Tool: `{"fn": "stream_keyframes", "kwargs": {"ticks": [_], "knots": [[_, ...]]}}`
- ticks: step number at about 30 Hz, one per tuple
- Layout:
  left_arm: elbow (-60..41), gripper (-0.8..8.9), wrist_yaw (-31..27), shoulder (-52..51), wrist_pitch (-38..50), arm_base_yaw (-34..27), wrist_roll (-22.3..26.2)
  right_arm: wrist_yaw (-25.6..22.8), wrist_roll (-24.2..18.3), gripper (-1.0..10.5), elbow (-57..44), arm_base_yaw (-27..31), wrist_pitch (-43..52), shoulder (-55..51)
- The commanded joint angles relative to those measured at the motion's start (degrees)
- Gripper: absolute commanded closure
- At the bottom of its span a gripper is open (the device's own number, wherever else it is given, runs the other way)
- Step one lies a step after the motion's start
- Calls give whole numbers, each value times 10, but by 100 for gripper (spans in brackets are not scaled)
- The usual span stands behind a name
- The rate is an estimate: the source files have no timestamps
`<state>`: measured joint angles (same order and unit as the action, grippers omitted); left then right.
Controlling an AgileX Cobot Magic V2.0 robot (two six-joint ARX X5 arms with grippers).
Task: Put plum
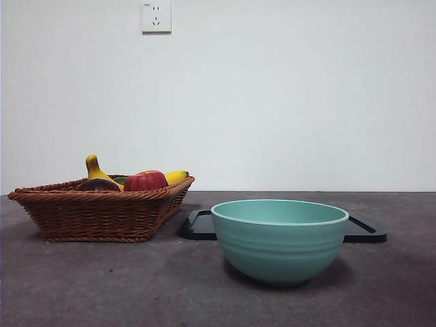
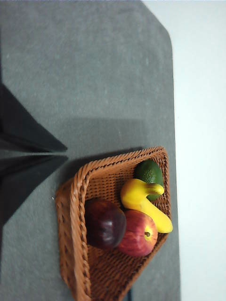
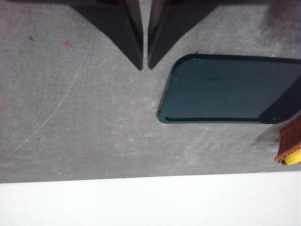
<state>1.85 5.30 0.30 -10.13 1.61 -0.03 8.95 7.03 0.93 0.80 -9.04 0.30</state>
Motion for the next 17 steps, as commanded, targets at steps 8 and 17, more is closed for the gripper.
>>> {"fn": "stream_keyframes", "kwargs": {"ticks": [8,17], "knots": [[5,805,1,-1,-10,-1,-163,15,91,942,12,0,30,-1],[101,804,14,11,-68,-1,-215,15,95,942,111,0,-15,2]]}}
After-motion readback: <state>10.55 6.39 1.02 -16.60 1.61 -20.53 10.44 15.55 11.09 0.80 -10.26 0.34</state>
